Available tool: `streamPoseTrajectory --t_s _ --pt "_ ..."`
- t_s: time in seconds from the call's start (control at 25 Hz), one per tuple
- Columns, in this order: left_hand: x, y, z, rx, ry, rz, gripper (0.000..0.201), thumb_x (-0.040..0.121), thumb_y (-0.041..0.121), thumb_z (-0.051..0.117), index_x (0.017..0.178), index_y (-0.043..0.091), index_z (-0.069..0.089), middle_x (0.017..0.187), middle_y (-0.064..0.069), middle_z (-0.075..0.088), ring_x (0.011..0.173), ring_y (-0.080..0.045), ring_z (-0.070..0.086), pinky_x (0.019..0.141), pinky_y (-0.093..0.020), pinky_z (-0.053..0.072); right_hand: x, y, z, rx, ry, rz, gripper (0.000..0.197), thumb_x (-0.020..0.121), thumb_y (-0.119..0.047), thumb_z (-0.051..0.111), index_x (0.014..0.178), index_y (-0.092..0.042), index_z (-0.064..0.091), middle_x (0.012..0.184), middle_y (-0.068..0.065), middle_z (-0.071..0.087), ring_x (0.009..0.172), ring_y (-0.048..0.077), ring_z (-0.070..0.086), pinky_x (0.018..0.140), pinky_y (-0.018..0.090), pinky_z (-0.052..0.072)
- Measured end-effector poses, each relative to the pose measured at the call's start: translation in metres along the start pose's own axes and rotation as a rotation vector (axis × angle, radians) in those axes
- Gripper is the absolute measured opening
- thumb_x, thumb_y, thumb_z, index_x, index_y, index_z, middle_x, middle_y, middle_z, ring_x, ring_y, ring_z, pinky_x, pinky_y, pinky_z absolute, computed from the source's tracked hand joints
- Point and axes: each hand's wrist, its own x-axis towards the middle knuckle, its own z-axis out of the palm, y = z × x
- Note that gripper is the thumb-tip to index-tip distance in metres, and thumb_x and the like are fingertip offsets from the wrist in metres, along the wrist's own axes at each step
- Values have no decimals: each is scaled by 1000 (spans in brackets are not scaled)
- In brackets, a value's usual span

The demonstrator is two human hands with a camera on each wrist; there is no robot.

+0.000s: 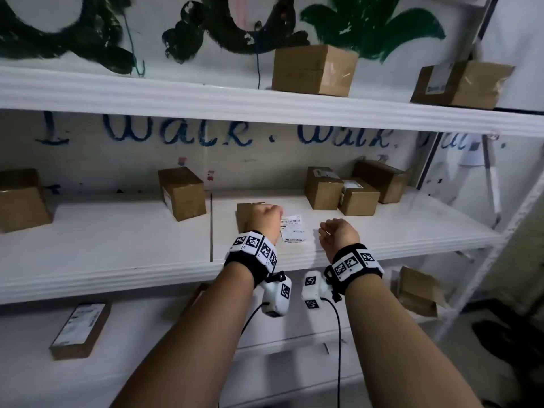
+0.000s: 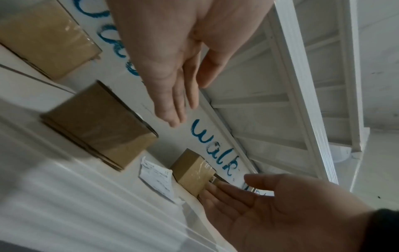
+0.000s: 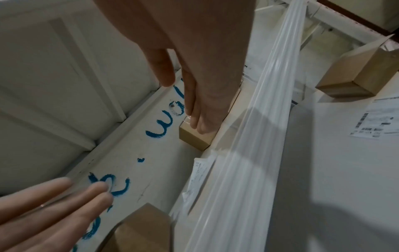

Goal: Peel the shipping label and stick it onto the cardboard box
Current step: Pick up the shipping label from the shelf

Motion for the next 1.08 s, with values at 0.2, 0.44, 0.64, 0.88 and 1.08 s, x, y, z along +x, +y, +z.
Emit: streamPoseTrajectory --t_s 0.2,0.44,0.64,0.88,1.08 --pt "2 -5 41 49 -88 -69 26 72 18 53 50 15 39 54 -10 34 59 -24 35 59 -35 31 28 -8 -7 20 -27 69 44 100 -16 45 137 5 54 138 22 61 132 37 56 113 41 40" --pt "20 -15 57 67 -7 -179 13 75 15 52 65 7 48 64 -12 51 59 -27 51 63 -37 41 64 -17 6 6 -105 191 27 95 -19 46 69 -12 43 62 8 43 52 22 38 56 27 34" --pt "24 -21 68 141 31 -207 13 73 16 54 71 3 56 66 -11 56 67 -28 54 64 -35 40 87 -9 14 -4 -189 275 29 93 -16 45 66 -17 35 57 4 31 44 18 28 48 23 41" --pt "22 -14 63 207 61 -182 19 94 9 52 77 2 59 68 -9 57 59 -19 53 48 -23 37 106 -5 15 -63 -178 240 11 90 -12 50 82 -5 49 72 11 46 60 24 44 81 35 58" --pt "18 -9 64 141 41 -227 19 91 6 52 74 4 60 68 -11 58 58 -21 52 51 -23 38 99 -11 14 -483 -320 193 10 82 -4 58 73 -4 53 52 8 47 46 20 41 41 22 28"
